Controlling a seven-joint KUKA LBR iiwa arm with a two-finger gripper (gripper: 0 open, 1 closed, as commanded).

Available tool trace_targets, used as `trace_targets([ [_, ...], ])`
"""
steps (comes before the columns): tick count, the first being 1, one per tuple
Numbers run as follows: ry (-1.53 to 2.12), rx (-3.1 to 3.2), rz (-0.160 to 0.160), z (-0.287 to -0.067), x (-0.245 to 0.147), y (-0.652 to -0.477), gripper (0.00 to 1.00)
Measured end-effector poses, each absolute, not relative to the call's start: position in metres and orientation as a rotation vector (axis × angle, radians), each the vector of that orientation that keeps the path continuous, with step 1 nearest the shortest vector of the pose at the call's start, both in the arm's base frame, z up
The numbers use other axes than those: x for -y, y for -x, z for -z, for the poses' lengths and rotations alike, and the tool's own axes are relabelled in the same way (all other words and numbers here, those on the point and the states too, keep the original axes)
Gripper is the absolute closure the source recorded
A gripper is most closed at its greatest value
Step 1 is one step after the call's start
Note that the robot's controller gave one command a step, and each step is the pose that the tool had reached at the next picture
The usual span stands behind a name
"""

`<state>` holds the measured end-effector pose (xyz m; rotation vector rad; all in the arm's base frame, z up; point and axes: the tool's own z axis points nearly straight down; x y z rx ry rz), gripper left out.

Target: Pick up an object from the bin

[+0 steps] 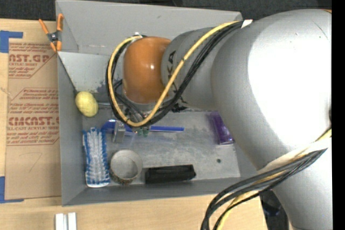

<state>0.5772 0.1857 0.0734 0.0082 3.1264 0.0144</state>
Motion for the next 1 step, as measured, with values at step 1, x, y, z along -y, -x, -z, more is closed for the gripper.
trace_targets([
  [1, -0.008, -3.131, -0.013, -0.1030, -0.1854, -0.5756, 1.00],
])
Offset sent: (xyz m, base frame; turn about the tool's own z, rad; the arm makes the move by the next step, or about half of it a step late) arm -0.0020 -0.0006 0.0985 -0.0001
